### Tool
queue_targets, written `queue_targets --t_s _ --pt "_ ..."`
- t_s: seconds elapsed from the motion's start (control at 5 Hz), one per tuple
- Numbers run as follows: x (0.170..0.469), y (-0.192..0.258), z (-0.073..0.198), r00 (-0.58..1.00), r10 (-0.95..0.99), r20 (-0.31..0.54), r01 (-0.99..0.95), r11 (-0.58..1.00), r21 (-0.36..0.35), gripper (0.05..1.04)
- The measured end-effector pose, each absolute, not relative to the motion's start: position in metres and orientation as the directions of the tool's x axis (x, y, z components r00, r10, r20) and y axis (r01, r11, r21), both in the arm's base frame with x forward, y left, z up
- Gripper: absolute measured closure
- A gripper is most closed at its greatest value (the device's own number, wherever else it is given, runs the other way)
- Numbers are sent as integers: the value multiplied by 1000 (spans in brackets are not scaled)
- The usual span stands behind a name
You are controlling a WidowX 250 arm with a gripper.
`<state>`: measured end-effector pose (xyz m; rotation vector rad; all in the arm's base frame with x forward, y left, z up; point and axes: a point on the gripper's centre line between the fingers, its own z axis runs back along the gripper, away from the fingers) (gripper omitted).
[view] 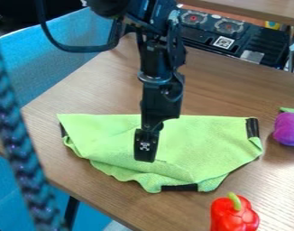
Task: Unfold the cloth from bottom left to top right
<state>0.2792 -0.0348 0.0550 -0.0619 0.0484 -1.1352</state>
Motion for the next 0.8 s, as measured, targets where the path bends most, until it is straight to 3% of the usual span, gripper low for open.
queue_targets --t_s 0.8 --pt "280 -38 27 410 -911 -49 902 413 -122 84"
